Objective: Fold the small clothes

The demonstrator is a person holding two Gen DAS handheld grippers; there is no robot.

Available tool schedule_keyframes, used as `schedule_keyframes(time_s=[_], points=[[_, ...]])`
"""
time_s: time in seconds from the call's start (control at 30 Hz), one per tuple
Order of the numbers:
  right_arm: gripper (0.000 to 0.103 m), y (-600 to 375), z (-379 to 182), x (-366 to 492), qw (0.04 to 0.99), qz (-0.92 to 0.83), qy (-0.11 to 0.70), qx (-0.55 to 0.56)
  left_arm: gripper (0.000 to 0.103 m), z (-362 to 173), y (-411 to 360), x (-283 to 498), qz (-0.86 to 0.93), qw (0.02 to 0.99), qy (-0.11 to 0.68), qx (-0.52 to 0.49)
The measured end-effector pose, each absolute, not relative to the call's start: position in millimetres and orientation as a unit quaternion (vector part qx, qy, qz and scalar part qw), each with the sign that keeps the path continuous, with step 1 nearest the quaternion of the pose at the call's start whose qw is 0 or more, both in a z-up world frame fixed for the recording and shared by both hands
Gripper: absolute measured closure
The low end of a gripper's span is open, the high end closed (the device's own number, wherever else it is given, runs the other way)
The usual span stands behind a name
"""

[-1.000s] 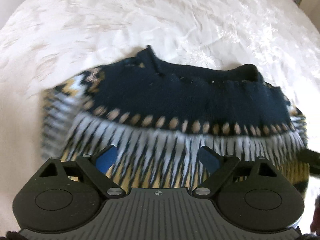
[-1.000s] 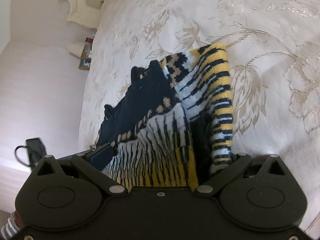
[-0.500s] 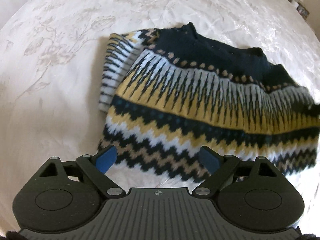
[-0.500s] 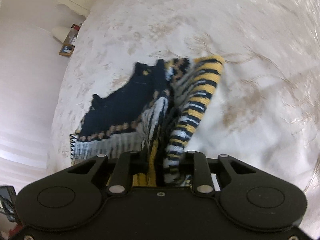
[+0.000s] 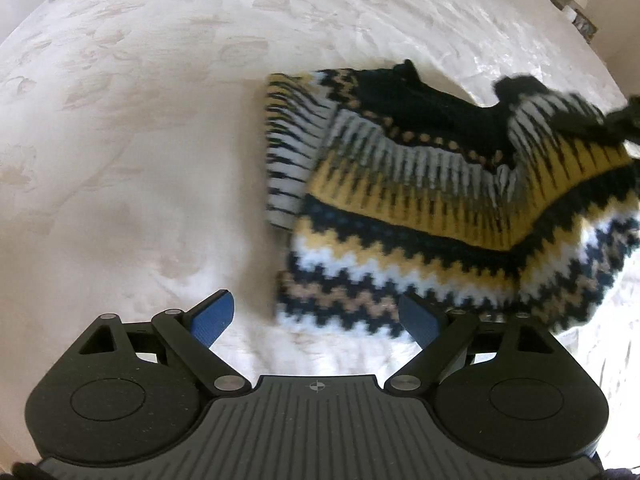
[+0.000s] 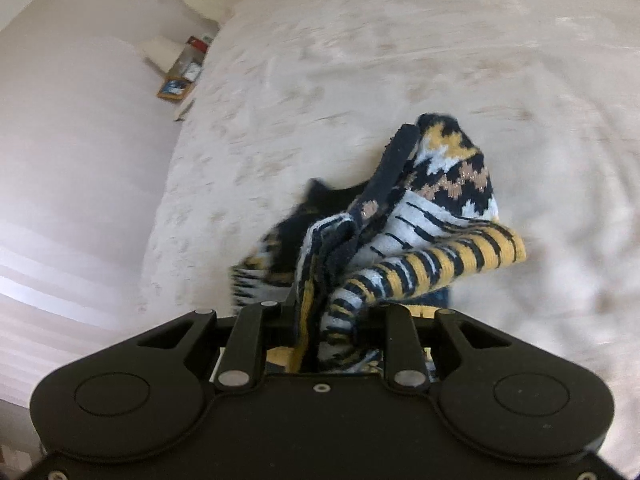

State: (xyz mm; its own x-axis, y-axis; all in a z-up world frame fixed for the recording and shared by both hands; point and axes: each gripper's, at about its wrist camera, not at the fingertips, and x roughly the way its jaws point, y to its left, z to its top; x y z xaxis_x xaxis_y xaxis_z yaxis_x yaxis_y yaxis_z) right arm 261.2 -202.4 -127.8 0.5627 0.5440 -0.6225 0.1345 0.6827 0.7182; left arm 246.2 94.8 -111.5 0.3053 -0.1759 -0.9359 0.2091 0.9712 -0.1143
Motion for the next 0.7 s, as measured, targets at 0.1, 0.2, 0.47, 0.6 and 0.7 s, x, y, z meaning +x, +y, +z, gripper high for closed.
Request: schedule_keyframes(time_s=[0.1, 0.2, 0.47, 0.6, 0.7], points=[[0.071, -166.6, -124.8, 273.8, 0.802, 0.140, 0.461, 0.354, 0.013, -111.7, 111.8, 248.9, -0.117, 0.806, 0.580, 0.010], [0.071, -132.4, -131.3, 285.2, 0.799, 0.146, 0.481, 0.329, 0.013, -112.8, 126.4, 251.2, -0.115, 0.805, 0.582, 0.009], [0.070, -65.9, -151.0, 303.0, 0.803, 0.120, 0.524, 0.255, 0.013, -120.6, 154.8, 257.1, -0.110, 0.797, 0.594, 0.008], [0.062, -41.1, -154.4, 312.1, 0.804, 0.114, 0.532, 0.239, 0.013, -123.9, 160.9, 260.0, -0.111, 0.793, 0.599, 0.006], [0.054, -35.7, -151.2, 316.0, 0.805, 0.129, 0.513, 0.266, 0.013, -122.0, 164.1, 261.7, -0.113, 0.793, 0.599, 0.003]])
